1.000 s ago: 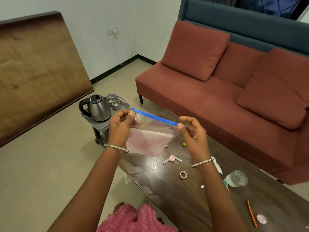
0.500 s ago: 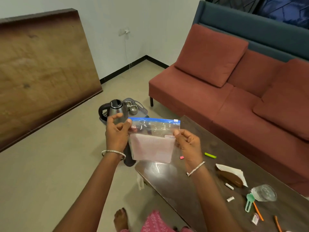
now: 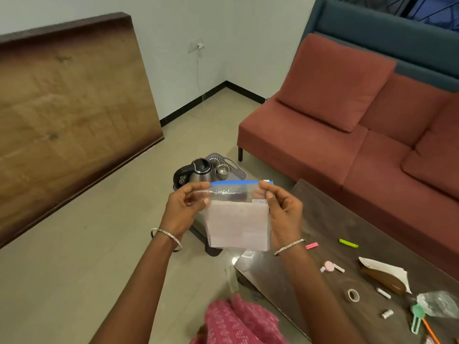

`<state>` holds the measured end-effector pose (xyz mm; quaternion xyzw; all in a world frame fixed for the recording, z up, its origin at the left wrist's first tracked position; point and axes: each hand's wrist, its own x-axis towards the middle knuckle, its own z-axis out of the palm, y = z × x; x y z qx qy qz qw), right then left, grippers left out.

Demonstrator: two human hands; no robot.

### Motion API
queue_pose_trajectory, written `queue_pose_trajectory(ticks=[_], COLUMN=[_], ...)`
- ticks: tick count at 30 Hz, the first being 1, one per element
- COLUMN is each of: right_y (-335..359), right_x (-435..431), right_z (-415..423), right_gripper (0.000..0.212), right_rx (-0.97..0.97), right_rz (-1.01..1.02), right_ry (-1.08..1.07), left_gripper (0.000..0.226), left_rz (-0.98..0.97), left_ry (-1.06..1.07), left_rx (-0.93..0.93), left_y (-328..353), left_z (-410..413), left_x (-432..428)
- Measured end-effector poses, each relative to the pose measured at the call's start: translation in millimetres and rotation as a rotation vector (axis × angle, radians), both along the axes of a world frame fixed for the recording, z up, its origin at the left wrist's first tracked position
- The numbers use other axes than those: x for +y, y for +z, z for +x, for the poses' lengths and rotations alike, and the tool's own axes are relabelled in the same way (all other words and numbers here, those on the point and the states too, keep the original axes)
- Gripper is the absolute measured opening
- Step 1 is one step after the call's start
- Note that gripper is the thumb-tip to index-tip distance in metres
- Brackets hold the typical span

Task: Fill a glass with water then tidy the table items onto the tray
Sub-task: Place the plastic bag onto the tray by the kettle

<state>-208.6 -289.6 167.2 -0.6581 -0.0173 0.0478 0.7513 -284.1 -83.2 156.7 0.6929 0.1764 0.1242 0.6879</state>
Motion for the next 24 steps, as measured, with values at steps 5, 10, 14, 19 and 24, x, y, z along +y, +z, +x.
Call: queue_pose_trajectory(ticks=[5, 10, 14, 19, 24], right_y=[-11, -24, -30, -36, -50], right_x=[21, 50, 73, 96, 115], right_z=[32, 79, 126, 185, 230], right_gripper=[0.039, 0.054, 0.042, 0.027, 0.021], right_rx=[0.07, -0.049, -0.112, -0.132, -0.143], right_rz=[-0.102, -0.589, -0.764, -0.845, -0.869], right_ry=[0.133, 0.238, 0.226, 0.121, -0.029], left_gripper=[0.024, 0.025, 0.021, 0.041, 0.031], left_rz=[0.107, 0.114, 0.03, 0.33, 0.777], left_ry=[0.078, 0.045, -0.058, -0.198, -0.235], left_rx=[0.006, 0.004, 0.089, 0.159, 0.091], left_y=[-11, -19, -25, -26, -35], left_z=[30, 77, 126, 200, 277], left_x=[31, 71, 99, 125, 141])
